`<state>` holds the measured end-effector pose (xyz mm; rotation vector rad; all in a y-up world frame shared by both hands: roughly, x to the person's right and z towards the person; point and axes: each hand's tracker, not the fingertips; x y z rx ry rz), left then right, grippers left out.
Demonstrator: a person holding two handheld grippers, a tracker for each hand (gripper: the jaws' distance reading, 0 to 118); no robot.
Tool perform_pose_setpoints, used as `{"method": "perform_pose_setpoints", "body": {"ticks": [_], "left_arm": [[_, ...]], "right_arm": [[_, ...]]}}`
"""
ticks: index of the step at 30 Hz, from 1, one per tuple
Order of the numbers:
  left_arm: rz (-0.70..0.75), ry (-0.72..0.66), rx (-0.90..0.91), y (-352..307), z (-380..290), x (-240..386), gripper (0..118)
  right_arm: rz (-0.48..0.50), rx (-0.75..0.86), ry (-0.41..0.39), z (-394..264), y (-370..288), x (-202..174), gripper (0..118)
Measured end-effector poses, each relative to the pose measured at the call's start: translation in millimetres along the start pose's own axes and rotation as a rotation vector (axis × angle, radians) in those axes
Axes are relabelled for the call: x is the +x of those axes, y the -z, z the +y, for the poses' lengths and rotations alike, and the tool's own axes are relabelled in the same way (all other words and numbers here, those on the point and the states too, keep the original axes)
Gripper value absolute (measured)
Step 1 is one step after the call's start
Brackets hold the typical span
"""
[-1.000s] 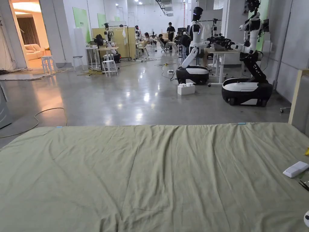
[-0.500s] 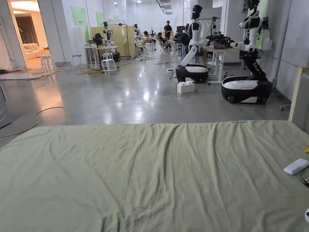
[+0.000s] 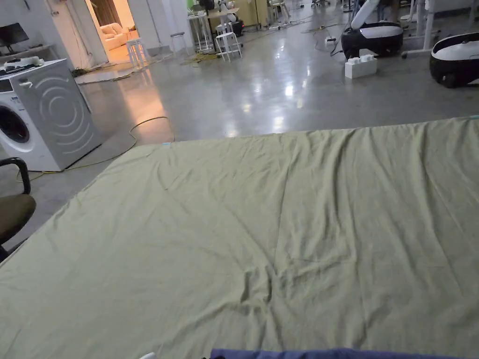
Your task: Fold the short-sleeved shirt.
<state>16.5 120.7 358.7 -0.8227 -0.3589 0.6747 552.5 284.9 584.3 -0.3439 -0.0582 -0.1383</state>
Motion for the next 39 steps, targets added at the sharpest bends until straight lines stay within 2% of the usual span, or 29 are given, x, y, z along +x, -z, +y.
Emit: {"method": "perform_pose_setpoints", "body": {"ticks": [3,5,7,8,9,10,12,19,23,26,28,33,39], "left_arm": [[-0.036,-0.095,-0.060,23,-2,-17,93],[-0.095,-0.092,-0.025,27,1,-15,92],[-0.148,-0.142,-0.083,35,6,-13,84],[-0.167,-0.181,-0.124,42,7,-13,71],[-0.155,-0.185,-0.142,48,5,-11,44],[-0.126,-0.158,-0.156,53,3,-4,24],[-0.089,-0.135,-0.195,62,1,-2,17],[-0.097,-0.202,-0.029,24,36,-3,15],[-0.017,-0.114,0.103,-22,82,1,15],[0.092,0.043,0.088,-44,101,26,15],[0.075,0.107,0.075,-44,91,57,15],[-0.065,0.205,0.004,12,27,143,15],[-0.005,0.242,-0.217,121,-57,196,15]], "right_arm": [[-0.009,-0.021,0.009,-3,1,0,0],[-0.010,-0.037,0.014,-3,2,0,0],[-0.012,-0.050,0.015,-1,1,0,0],[-0.012,-0.055,0.015,-1,1,0,0],[-0.012,-0.058,0.017,-2,1,-1,0],[-0.012,-0.059,0.015,-2,1,-1,0],[-0.019,-0.063,0.010,-2,1,-3,0],[-0.032,-0.073,0.018,-1,-1,6,0],[-0.036,-0.067,0.031,-3,-2,11,0],[-0.033,-0.070,0.053,-7,0,14,0],[-0.031,-0.071,0.079,-10,1,15,0],[-0.020,-0.069,0.121,-14,-2,17,0],[-0.062,-0.070,0.053,-19,-24,23,0]]}}
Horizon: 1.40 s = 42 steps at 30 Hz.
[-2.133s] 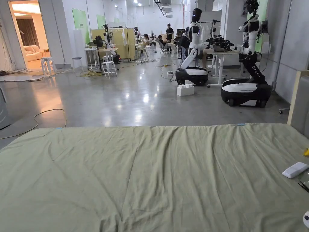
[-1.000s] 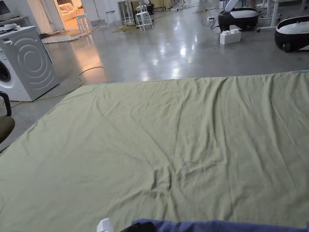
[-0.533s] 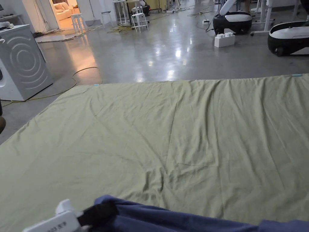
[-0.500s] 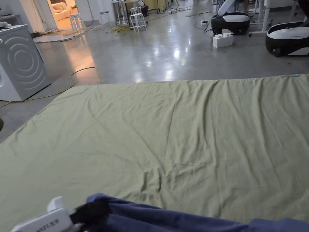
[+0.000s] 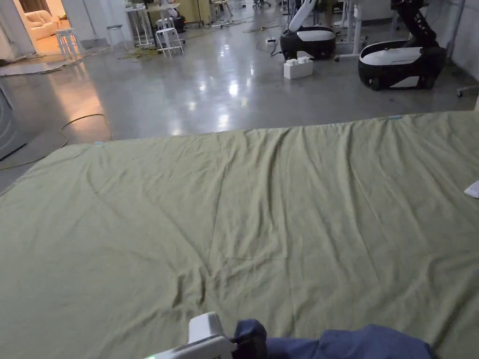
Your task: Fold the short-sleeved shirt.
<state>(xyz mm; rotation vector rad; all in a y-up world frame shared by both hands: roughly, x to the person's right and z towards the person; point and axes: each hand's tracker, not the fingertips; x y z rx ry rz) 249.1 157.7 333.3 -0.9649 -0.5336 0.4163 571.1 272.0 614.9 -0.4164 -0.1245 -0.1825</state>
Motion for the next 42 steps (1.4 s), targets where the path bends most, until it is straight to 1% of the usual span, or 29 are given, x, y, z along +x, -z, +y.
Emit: {"method": "perform_pose_setpoints", "body": {"ticks": [2,3,4,5,6,9,10,11,13,14,15,16,17,19,20,23,24,28,29,30,31,32,33,34,37,39,40,41,42], "left_arm": [[0.023,-0.011,-0.039,20,-7,11,16],[0.073,0.010,-0.025,26,-7,14,25],[0.056,0.022,-0.017,28,-7,15,42],[-0.019,0.040,-0.015,25,-5,16,65],[-0.083,0.031,-0.003,18,-3,16,84],[-0.148,0.018,0.146,-22,5,13,86],[-0.146,0.024,0.187,-32,6,10,85],[-0.101,0.023,0.224,-43,7,6,82],[-0.017,-0.012,0.254,-51,5,-5,47],[-0.025,-0.019,0.235,-50,4,-11,37],[-0.040,-0.040,0.198,-40,2,-16,37],[-0.044,-0.066,0.157,-32,-1,-18,6],[-0.059,-0.089,0.122,-22,-8,-18,3],[-0.155,-0.114,0.023,6,-20,-17,3],[-0.143,-0.117,-0.016,20,-29,-10,3],[-0.130,-0.052,-0.109,55,-50,8,3],[-0.082,-0.047,-0.110,62,-53,11,3],[-0.120,-0.105,-0.072,45,-39,2,3],[-0.151,-0.109,-0.023,31,-35,-2,3],[-0.159,-0.102,0.028,15,-31,-6,13],[-0.170,-0.105,0.082,-3,-25,-14,31],[-0.182,-0.114,0.127,-21,-19,-24,55],[-0.183,-0.142,0.168,-38,-13,-37,85],[-0.179,-0.174,0.200,-51,-8,-49,97],[-0.168,-0.285,0.274,-81,5,-96,98],[-0.107,-0.382,0.237,-77,8,-124,98],[-0.112,-0.431,0.218,-72,8,-134,97],[-0.135,-0.465,0.191,-61,4,-141,95],[-0.156,-0.504,0.151,-50,0,-147,88]], "right_arm": [[-0.019,-0.007,-0.002,-8,-4,10,0],[-0.029,-0.012,0.002,-12,-5,16,0],[-0.039,-0.016,0.012,-15,-6,20,0],[-0.048,-0.024,0.028,-17,-6,25,0],[-0.051,-0.032,0.045,-19,-5,27,0],[-0.058,-0.030,0.067,-24,-7,34,0],[-0.056,-0.031,0.073,-25,-7,34,0],[-0.053,-0.032,0.080,-26,-6,34,0],[-0.048,-0.037,0.084,-28,-4,35,0],[-0.046,-0.039,0.083,-29,-3,33,0],[-0.044,-0.043,0.082,-30,-1,32,0],[-0.040,-0.046,0.082,-30,0,31,0],[-0.036,-0.048,0.083,-31,0,31,0],[-0.031,-0.050,0.082,-31,1,27,0],[-0.029,-0.051,0.078,-30,1,25,0],[-0.030,-0.048,0.060,-29,-1,21,0],[-0.029,-0.050,0.056,-28,-1,21,0],[-0.029,-0.056,0.053,-28,3,22,0],[-0.025,-0.059,0.058,-28,5,23,0],[-0.021,-0.061,0.063,-28,6,23,0],[-0.019,-0.060,0.065,-28,7,22,0],[-0.018,-0.058,0.067,-29,7,22,0],[-0.011,-0.059,0.072,-29,9,22,0],[-0.003,-0.060,0.076,-29,10,22,0],[0.007,-0.064,0.077,-30,12,20,0],[0.015,-0.068,0.075,-33,13,20,0],[0.017,-0.069,0.074,-34,13,20,0],[0.019,-0.069,0.074,-34,12,19,0],[0.020,-0.069,0.074,-34,11,19,0]]}}
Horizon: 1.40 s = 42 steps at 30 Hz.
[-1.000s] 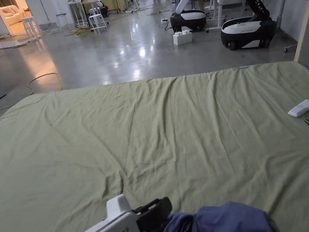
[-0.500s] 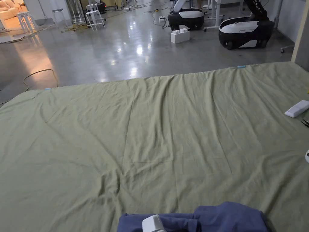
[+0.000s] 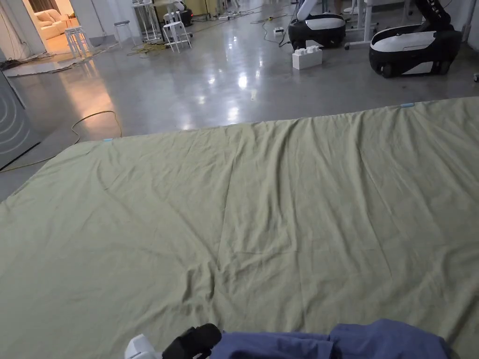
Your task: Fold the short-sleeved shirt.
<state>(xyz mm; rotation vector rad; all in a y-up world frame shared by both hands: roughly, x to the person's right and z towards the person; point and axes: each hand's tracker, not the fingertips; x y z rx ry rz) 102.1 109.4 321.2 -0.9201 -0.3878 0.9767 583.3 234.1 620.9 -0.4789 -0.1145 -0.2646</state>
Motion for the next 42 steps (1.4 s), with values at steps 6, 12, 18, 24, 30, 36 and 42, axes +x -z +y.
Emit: {"method": "perform_pose_setpoints", "body": {"ticks": [6,12,18,24,30,36,42], "left_arm": [[0.016,-0.005,-0.091,42,-33,-6,19],[-0.048,0.064,0.044,-2,-10,12,18],[0.150,0.378,0.161,-71,30,64,18],[0.073,0.615,0.084,-19,-41,142,18],[0.167,0.729,-0.160,94,-131,151,32],[-0.014,0.672,-0.191,85,-139,163,80],[-0.056,0.535,0.020,33,-106,156,55]], "right_arm": [[-0.020,0.007,-0.002,2,-10,1,0],[-0.029,0.008,0.013,6,-12,7,0],[-0.002,0.005,0.016,6,-1,3,0],[0.014,0.001,0.014,1,-2,-3,0],[-0.023,0.006,-0.004,0,-16,2,0],[-0.065,-0.011,0.014,-5,-26,19,0],[-0.071,-0.016,0.089,-12,-21,28,0]]}}
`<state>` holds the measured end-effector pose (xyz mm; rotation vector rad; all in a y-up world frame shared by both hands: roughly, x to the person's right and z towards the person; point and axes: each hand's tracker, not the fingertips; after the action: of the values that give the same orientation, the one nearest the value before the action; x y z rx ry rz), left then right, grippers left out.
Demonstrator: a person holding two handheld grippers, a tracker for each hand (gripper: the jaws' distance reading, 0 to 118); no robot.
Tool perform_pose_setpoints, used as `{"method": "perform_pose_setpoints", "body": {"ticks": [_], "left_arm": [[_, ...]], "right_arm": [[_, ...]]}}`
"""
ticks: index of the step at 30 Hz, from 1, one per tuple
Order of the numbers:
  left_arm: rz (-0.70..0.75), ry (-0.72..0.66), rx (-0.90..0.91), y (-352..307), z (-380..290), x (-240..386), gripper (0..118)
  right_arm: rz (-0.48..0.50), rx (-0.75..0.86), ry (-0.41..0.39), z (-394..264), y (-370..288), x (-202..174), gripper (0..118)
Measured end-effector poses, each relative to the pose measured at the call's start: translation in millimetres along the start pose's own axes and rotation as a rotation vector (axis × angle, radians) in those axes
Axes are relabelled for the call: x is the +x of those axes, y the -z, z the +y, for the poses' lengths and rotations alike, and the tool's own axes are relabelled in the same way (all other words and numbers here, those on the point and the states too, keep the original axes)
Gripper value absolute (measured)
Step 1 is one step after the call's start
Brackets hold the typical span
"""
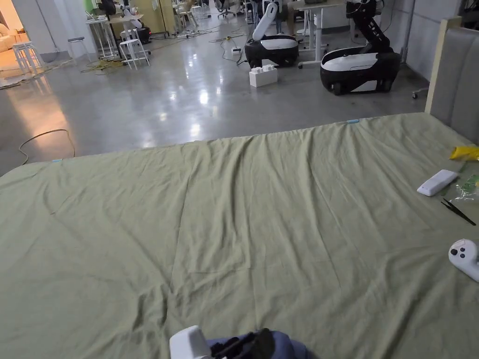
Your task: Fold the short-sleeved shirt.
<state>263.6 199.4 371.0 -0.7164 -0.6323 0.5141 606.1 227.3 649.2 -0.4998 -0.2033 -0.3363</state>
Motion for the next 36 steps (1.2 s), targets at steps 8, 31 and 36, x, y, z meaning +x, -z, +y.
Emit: {"method": "perform_pose_setpoints", "body": {"ticks": [8,31,36], "left_arm": [[0.029,0.015,-0.339,100,-59,-16,2],[0.078,-0.110,-0.076,-41,22,-106,103],[-0.007,-0.243,-0.176,2,14,-136,103]], "right_arm": [[0.010,-0.017,-0.012,0,-2,-9,0],[0.207,-0.446,-0.312,-18,265,-131,0],[0.185,-0.457,-0.322,-17,260,-137,0]]}}
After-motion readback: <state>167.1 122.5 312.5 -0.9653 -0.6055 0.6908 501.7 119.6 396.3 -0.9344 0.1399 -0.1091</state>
